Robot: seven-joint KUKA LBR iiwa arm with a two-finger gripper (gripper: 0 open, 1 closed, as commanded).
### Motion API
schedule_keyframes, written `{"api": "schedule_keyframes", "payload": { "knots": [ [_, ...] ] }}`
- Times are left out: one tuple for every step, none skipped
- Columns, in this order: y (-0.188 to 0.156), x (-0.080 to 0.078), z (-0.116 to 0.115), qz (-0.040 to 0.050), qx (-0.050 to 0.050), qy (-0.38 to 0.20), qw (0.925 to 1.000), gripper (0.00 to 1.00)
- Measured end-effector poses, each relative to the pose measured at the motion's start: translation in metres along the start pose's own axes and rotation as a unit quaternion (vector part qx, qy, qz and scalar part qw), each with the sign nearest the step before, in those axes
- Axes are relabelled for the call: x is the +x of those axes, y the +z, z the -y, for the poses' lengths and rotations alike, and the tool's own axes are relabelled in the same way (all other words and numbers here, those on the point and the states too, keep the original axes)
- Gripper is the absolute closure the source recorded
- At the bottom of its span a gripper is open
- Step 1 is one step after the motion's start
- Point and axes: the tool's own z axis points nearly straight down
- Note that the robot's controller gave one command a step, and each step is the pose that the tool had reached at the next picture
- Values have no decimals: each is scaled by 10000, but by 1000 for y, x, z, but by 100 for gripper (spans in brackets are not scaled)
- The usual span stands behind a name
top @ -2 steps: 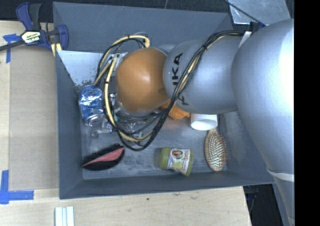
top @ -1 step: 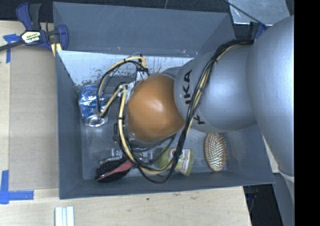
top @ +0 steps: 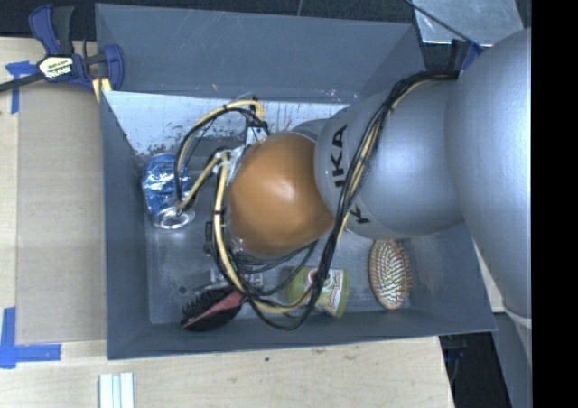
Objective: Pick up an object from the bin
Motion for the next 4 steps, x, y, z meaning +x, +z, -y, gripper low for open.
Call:
{"api": "schedule_keyframes", "payload": {
  "knots": [
    [5, 2, 18, 19, 45, -3330, 9429, 100],
    [10, -41, 41, 35, 59, -3656, 9307, 100],
    [-25, -16, 70, 56, 78, -2621, 9650, 100],
    [-182, -8, 61, 69, 123, -2616, 9651, 100]
  ]
}}
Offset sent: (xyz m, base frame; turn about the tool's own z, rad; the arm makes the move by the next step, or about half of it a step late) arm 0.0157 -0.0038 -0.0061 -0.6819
